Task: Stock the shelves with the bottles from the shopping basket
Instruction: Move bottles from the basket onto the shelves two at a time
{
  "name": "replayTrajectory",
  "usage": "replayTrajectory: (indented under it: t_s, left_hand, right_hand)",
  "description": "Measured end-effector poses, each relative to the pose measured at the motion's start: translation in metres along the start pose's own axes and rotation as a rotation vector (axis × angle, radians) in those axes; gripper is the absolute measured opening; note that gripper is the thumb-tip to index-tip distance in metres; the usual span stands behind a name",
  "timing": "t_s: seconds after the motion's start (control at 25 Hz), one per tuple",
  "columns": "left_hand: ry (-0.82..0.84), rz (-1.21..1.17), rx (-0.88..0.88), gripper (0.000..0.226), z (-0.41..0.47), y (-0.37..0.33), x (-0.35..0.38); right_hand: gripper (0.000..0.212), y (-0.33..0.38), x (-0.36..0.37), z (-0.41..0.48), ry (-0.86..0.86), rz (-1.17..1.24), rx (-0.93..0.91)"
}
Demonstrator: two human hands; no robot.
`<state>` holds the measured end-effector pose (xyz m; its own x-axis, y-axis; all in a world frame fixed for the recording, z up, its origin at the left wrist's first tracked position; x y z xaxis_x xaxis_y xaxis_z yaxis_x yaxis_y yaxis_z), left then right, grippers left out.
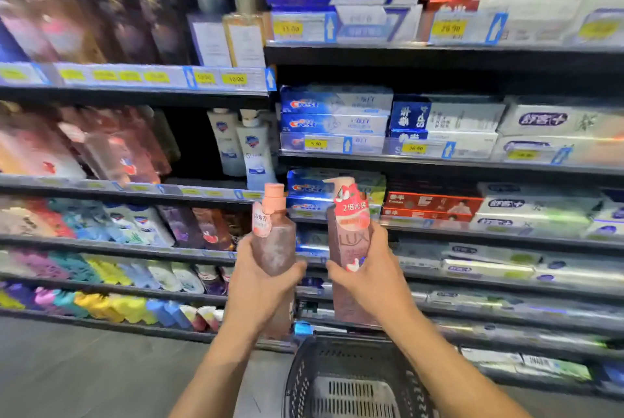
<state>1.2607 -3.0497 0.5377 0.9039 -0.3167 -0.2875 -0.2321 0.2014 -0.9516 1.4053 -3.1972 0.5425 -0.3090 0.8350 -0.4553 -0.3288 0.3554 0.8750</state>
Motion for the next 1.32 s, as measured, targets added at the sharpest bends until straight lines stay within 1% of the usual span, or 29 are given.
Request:
replayTrajectory:
  t_s: [0.16,0.32,0.44,0.56,0.68,0.72,0.88,1.04,1.12,1.2,1.32]
  left_hand:
    - [-0.124,-0.017,0.097,0.081,0.018,-0.032,-0.061]
    - [-0.189,-0.018,0.142,0.083,0.046,-0.032,-0.118]
    - [-0.176,-0.06,0.176,0.08,0.078,-0.026,-0.168]
    - [-0.149,-0.062,0.19,0.078,0.115,-0.017,-0.215]
    - [-0.119,-0.044,0.201,0.094,0.149,-0.006,-0.245]
    - [-0.105,-0.043,0.205,0.096,0.158,-0.005,-0.252]
    - [-0.061,-0.053,0.231,0.093,0.188,-0.005,-0.256]
    - [-0.031,-0.08,0.223,0.095,0.216,-0.006,-0.235]
    - [-0.016,-0.103,0.227,0.09,0.229,-0.007,-0.223]
    - [0.003,-0.091,0.24,0.087,0.244,-0.004,-0.211]
    - [0.01,-0.03,0.278,0.09,0.264,0.004,-0.196]
  right_hand:
    - [0.085,0.064,0.019,-0.004,0.037,0.021,-0.12]
    - [0.088,0.113,0.055,-0.011,0.05,0.039,-0.184]
    - [0.09,0.153,0.094,-0.022,0.022,0.041,-0.212]
    - [0.093,0.186,0.138,-0.032,-0.022,0.046,-0.189]
    - [0.096,0.205,0.174,-0.037,-0.073,0.023,-0.167]
    - [0.096,0.211,0.183,-0.038,-0.086,0.021,-0.156]
    - [0.093,0.224,0.201,-0.035,-0.139,0.012,-0.132]
    - [0.095,0.225,0.209,-0.009,-0.196,0.019,-0.129]
    - [0.093,0.226,0.215,0.009,-0.21,0.031,-0.133]
    - [0.091,0.226,0.221,0.027,-0.216,0.052,-0.128]
    - [0.086,0.224,0.232,0.045,-0.207,0.068,-0.133]
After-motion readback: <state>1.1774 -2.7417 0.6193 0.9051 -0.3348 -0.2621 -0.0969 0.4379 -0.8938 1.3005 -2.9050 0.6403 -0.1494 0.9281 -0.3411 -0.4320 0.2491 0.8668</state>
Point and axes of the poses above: each hand's wrist, its own z-axis towards the middle knuckle, its own x-axis out of the palm, y = z × x, the point moved 3 cm from there along z, towards the middle knuckle, and after that the axes turned 12 degrees about -y, right-handed, at the moved point
